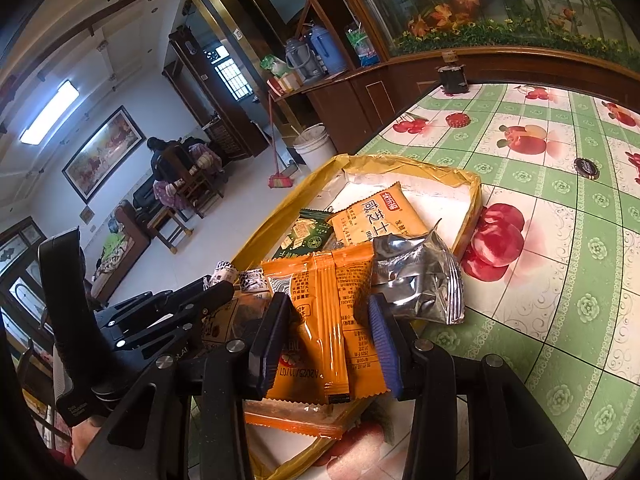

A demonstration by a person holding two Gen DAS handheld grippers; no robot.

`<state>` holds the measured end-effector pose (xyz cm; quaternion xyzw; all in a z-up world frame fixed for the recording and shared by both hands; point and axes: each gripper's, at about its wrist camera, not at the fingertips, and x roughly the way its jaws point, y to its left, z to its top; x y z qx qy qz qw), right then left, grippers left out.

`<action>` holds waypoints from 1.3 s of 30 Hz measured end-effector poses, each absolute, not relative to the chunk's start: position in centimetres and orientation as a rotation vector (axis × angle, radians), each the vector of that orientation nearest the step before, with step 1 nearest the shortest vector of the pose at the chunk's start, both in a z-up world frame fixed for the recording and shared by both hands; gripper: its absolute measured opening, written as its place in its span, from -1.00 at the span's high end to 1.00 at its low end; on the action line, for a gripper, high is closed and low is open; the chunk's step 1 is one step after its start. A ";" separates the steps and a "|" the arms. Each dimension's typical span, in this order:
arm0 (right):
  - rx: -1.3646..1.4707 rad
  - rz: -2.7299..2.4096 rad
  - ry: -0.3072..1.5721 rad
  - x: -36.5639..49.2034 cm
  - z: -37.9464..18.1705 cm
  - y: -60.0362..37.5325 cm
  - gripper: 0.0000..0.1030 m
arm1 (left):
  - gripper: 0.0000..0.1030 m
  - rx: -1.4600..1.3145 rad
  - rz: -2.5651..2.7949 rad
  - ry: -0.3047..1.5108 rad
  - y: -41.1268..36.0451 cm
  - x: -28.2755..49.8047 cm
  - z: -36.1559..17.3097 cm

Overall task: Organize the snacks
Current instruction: 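Open both tools to release the candy and orange packet into the tray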

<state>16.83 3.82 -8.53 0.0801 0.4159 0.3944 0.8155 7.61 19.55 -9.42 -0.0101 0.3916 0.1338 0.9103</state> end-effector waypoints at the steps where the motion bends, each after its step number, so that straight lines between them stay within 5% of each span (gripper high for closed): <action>1: 0.170 0.841 0.887 16.9 -8.6 4.0 0.17 | 0.67 -0.021 0.276 0.808 19.6 7.7 -9.4; 23: 0.145 0.841 0.867 18.4 -8.2 6.5 0.17 | 0.67 -0.031 0.274 0.818 19.6 7.9 -9.7; 31: 0.165 0.825 0.850 18.6 -7.5 6.5 -0.10 | 0.67 -0.045 0.270 0.818 19.7 7.5 -9.5; 39: 0.202 0.802 0.810 17.1 -6.1 3.6 -0.12 | 0.66 -0.052 0.270 0.815 19.5 7.1 -9.4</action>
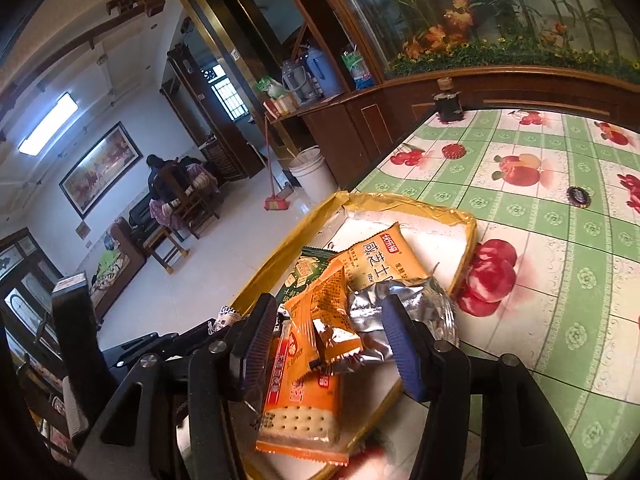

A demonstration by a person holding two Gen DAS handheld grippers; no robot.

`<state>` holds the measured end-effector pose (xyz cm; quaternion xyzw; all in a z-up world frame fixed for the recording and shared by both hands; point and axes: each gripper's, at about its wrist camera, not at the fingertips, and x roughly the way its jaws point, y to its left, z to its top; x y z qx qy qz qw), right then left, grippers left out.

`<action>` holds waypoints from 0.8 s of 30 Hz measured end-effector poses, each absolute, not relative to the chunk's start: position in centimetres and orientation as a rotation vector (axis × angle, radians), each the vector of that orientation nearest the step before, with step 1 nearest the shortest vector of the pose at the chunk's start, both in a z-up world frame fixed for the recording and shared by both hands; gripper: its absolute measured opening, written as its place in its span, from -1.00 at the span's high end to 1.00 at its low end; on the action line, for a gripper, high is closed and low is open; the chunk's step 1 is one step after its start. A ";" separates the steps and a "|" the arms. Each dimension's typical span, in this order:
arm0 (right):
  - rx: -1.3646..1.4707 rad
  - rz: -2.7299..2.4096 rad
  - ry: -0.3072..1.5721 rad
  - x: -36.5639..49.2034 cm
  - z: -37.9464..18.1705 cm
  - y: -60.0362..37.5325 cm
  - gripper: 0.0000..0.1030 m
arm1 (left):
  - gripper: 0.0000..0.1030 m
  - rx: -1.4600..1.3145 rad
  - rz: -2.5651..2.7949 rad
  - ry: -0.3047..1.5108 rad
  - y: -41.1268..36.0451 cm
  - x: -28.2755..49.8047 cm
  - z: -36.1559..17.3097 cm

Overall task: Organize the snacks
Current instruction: 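Open both tools to release the candy and orange packet into the tray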

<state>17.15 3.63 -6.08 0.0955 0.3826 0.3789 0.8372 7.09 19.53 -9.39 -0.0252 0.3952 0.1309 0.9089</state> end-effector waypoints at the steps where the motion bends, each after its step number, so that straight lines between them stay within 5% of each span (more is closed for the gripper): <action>1: 0.203 0.797 0.806 16.9 -5.9 3.3 -0.15 | 0.65 -0.053 0.272 0.816 19.5 7.0 -9.3; 17: 0.221 0.761 0.779 14.4 -4.8 -0.1 -0.20 | -0.13 -0.052 0.272 0.769 18.5 4.6 -7.3; 24: 0.227 0.757 0.756 12.9 -4.0 -1.2 -0.21 | -0.14 -0.045 0.271 0.735 17.9 3.6 -5.9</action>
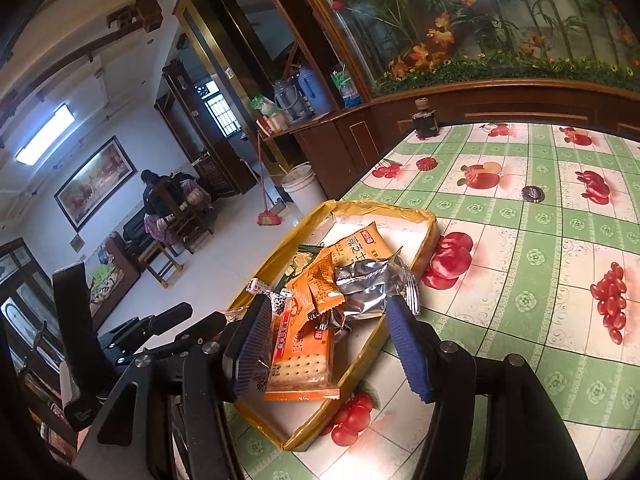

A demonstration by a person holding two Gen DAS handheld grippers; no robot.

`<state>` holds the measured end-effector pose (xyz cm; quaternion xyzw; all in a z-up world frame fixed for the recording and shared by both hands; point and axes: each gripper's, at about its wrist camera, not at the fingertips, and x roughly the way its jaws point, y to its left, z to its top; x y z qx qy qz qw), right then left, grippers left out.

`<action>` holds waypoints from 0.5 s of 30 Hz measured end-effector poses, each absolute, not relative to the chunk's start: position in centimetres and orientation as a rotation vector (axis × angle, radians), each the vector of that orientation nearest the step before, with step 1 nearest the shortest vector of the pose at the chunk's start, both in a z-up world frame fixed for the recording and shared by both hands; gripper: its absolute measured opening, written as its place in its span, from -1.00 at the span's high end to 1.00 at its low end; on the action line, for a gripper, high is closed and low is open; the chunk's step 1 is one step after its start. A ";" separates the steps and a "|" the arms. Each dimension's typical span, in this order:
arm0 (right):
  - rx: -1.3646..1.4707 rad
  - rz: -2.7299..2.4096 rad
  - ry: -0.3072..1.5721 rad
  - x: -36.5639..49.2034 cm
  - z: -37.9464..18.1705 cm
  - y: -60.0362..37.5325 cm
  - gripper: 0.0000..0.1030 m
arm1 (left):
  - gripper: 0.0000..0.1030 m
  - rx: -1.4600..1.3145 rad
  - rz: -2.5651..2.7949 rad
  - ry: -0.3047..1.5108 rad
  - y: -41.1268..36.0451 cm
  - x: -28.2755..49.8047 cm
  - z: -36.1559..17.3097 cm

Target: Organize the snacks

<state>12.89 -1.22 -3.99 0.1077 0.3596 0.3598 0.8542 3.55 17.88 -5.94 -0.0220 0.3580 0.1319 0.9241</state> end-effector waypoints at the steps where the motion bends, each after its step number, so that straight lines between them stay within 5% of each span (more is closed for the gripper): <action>1: 0.227 0.756 0.752 12.7 -3.8 -1.4 -0.21 | -0.14 -0.044 0.270 0.730 17.8 3.4 -5.8; 5: 0.233 0.753 0.732 11.8 -3.2 -2.1 -0.25 | -0.42 -0.035 0.276 0.702 17.2 2.6 -5.0; 15: 0.252 0.737 0.686 9.5 -1.9 -4.6 -0.30 | -0.42 -0.022 0.254 0.665 15.3 1.0 -3.6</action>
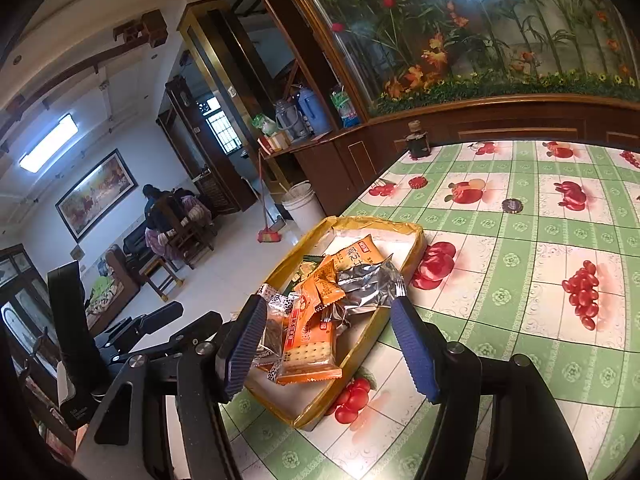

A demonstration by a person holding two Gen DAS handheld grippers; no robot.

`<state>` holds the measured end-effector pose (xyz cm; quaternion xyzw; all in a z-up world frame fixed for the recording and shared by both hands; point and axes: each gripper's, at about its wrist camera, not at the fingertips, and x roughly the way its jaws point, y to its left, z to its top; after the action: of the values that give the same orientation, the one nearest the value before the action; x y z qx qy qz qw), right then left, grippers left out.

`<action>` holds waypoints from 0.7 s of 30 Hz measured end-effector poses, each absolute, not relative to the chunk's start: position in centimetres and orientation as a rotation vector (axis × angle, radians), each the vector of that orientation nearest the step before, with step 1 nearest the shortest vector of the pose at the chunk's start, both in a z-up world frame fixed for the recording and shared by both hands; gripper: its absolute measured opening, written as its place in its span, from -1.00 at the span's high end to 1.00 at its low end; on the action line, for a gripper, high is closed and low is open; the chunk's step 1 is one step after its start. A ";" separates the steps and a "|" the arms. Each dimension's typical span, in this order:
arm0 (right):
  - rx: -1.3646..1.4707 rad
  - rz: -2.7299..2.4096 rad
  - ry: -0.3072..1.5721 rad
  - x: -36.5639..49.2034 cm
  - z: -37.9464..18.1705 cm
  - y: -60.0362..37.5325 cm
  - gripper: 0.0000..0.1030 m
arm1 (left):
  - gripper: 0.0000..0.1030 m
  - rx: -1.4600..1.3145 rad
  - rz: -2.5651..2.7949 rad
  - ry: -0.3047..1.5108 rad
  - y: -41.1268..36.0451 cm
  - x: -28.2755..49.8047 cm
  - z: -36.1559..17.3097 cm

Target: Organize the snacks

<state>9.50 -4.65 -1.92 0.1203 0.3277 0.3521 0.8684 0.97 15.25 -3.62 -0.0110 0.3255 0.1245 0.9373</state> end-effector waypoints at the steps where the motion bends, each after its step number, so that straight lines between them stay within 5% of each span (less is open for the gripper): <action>1: 0.254 0.734 0.680 9.2 -1.7 -4.9 -0.30 | -0.42 -0.020 0.251 0.661 15.0 0.8 -3.5; 11: 0.283 0.696 0.634 7.0 -0.7 -8.1 -0.40 | -0.62 -0.012 0.271 0.622 13.3 -0.9 -2.3; 16: 0.282 0.714 0.625 6.2 -0.6 -8.8 -0.70 | -0.69 0.001 0.335 0.580 12.6 -2.2 -1.4; 21: 0.255 0.768 0.601 5.5 -0.7 -8.9 -0.79 | -0.71 -0.008 0.335 0.561 12.3 -3.3 -0.9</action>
<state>5.45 -8.91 -0.71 0.1220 0.2878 0.3681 0.8757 -3.26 12.30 -0.90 -0.0040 0.2754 0.1647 0.9471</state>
